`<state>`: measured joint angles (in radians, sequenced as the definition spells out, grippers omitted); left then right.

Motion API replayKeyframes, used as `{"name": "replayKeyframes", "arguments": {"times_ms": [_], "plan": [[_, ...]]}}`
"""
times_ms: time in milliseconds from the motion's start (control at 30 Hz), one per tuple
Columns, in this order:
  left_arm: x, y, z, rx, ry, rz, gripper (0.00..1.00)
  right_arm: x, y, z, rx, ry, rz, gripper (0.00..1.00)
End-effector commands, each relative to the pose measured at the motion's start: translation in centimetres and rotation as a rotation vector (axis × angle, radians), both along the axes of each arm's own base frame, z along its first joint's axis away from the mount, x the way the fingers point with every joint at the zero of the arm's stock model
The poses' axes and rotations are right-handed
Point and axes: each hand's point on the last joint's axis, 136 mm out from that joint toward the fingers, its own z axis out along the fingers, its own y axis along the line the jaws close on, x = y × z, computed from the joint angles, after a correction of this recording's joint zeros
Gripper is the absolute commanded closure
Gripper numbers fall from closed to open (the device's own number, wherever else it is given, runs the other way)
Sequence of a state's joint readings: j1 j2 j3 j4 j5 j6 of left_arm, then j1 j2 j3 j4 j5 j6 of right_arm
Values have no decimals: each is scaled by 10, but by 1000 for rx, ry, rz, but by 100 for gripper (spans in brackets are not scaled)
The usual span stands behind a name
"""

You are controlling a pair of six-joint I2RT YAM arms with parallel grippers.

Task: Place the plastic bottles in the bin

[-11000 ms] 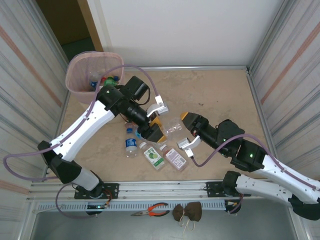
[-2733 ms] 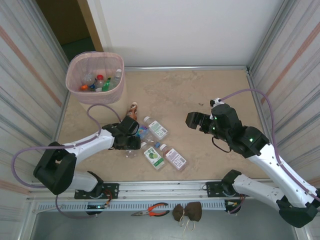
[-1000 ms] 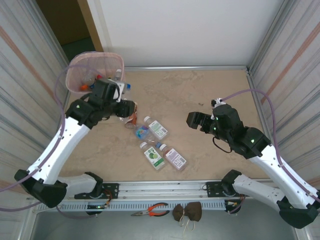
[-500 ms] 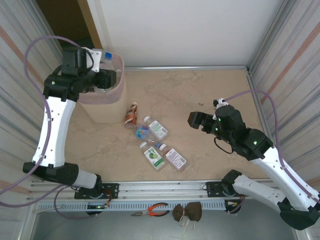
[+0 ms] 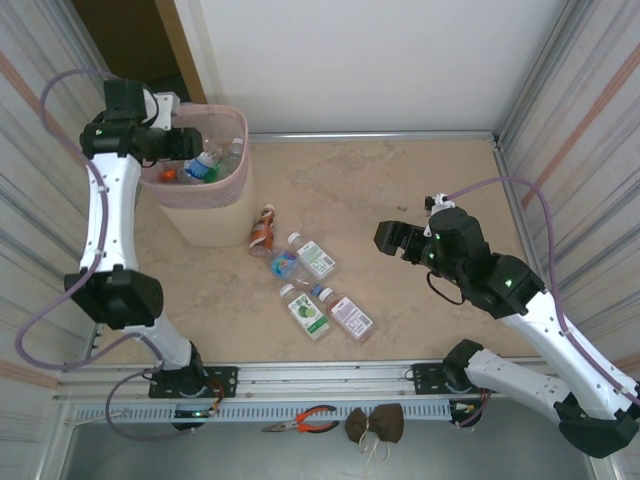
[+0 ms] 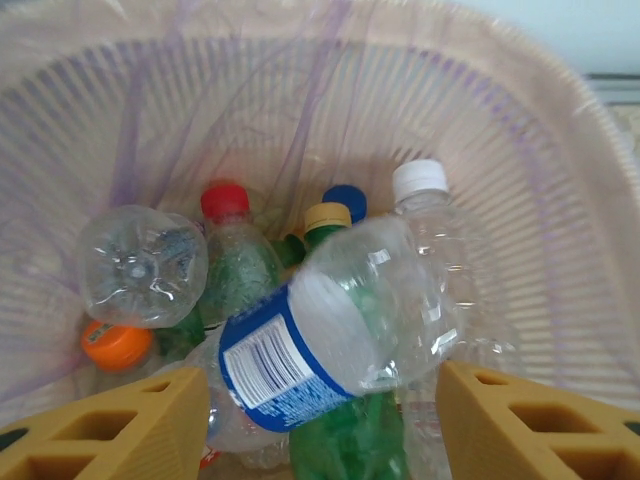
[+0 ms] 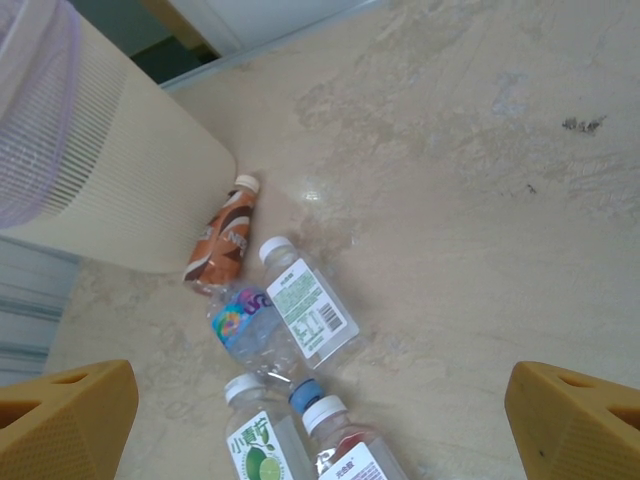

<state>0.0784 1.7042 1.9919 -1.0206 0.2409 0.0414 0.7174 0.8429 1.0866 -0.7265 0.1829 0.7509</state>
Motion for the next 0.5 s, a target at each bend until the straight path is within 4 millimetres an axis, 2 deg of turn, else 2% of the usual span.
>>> {"name": "replayKeyframes", "arguments": {"times_ms": [0,200,467], "plan": [[7,-8,-3,-26,-6,-58,39,3,-5,18,18,-56,-19,6],[22,-14,-33,-70,57,-82,43,2,-4,14,20,-45,-19,6],[33,-5,-66,-71,134,-56,45,1,-7,8,20,-38,-28,7]]}}
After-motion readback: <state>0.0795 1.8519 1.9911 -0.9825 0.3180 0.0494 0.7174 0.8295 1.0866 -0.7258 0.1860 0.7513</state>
